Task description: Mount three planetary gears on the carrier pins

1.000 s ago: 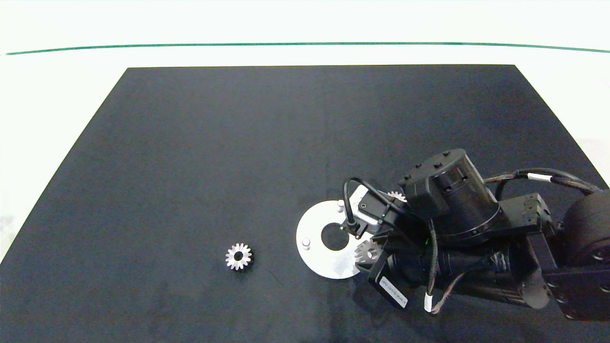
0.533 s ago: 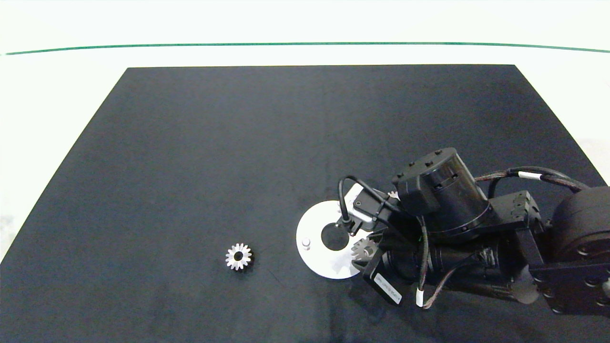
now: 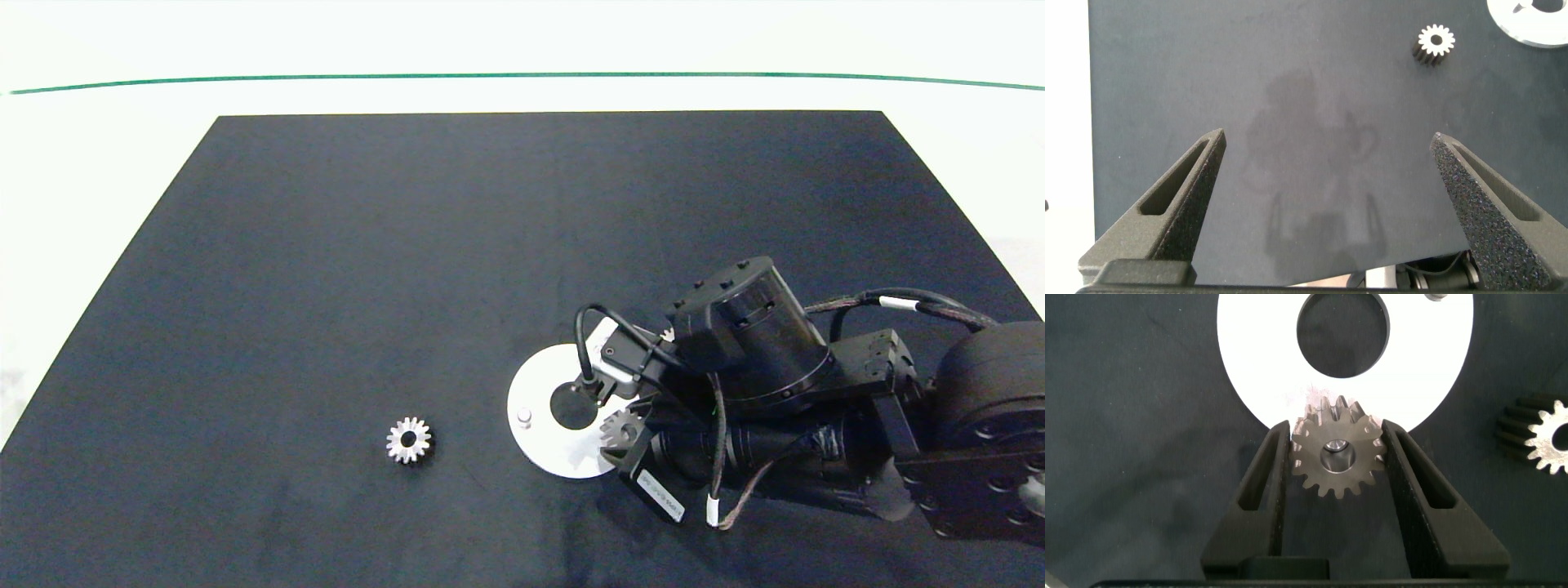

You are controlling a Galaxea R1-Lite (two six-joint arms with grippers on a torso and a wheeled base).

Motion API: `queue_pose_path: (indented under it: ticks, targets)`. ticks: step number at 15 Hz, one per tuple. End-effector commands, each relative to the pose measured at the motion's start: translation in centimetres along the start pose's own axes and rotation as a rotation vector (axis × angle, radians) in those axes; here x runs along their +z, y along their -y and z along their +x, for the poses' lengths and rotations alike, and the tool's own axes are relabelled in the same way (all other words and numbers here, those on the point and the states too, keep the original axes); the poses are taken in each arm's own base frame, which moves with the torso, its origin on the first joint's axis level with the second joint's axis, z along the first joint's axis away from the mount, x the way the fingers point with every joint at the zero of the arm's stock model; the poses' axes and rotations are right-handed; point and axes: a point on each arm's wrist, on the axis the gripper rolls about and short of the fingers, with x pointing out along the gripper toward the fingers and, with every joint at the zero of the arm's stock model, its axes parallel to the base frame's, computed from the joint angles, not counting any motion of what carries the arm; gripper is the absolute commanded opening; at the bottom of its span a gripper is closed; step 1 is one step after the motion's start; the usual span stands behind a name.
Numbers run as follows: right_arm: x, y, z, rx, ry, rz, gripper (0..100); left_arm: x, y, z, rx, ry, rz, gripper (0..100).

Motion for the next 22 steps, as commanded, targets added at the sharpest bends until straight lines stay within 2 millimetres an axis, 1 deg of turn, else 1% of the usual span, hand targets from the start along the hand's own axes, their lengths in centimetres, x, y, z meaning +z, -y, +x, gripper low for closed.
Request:
queue_pose_path:
  ticks: [1, 4, 6, 7, 13, 14, 15, 16, 17, 18, 19, 21, 22]
  targets:
    - [0.0, 0.0, 0.1, -0.001, -0.001, -0.001, 19, 0.0, 0.0, 0.0, -0.001, -0.001, 0.001, 100]
    - [0.1, 0.0, 0.1, -0.001, -0.001, -0.001, 19, 0.0, 0.0, 0.0, -0.001, -0.001, 0.001, 100]
    - [0.0, -0.1, 0.6, 0.002, -0.014, 0.0, 19, 0.0, 0.0, 0.0, -0.001, -0.001, 0.001, 100]
    - [-0.1, -0.2, 0.8, 0.002, -0.02, 0.0, 100, 0.0, 0.0, 0.0, -0.001, -0.002, 0.001, 100]
    - [0.0, 0.0, 0.3, 0.0, -0.01, 0.008, 100, 0.0, 0.0, 0.0, -0.012, -0.001, 0.002, 100]
    - [0.0, 0.2, -0.7, -0.005, 0.012, 0.013, 100, 0.0, 0.0, 0.0, -0.011, 0.001, 0.002, 100]
    - [0.1, 0.7, -2.5, -0.017, 0.056, 0.025, 100, 0.0, 0.0, -0.1, -0.011, 0.002, 0.002, 100]
    - [0.0, 1.0, -3.3, -0.027, 0.073, 0.032, 100, 0.0, 0.0, -0.1, -0.011, 0.002, 0.002, 100]
    - [-0.8, 2.5, -5.7, -0.068, 0.115, 0.069, 100, -0.1, 0.0, -0.2, -0.012, 0.007, 0.003, 100]
    - [-1.7, 3.8, -6.8, -0.107, 0.122, 0.105, 100, -0.1, 0.0, -0.2, -0.013, 0.007, 0.003, 100]
    - [-2.4, 4.9, -7.3, -0.141, 0.118, 0.138, 100, -0.1, 0.0, -0.1, -0.015, 0.006, 0.003, 100]
    - [-3.5, 7.1, -7.2, -0.182, 0.099, 0.204, 100, -0.1, 0.0, -0.2, -0.015, 0.007, 0.003, 100]
    - [-3.6, 7.6, -7.1, -0.19, 0.097, 0.216, 100, -0.1, 0.0, -0.2, -0.015, 0.007, 0.003, 100]
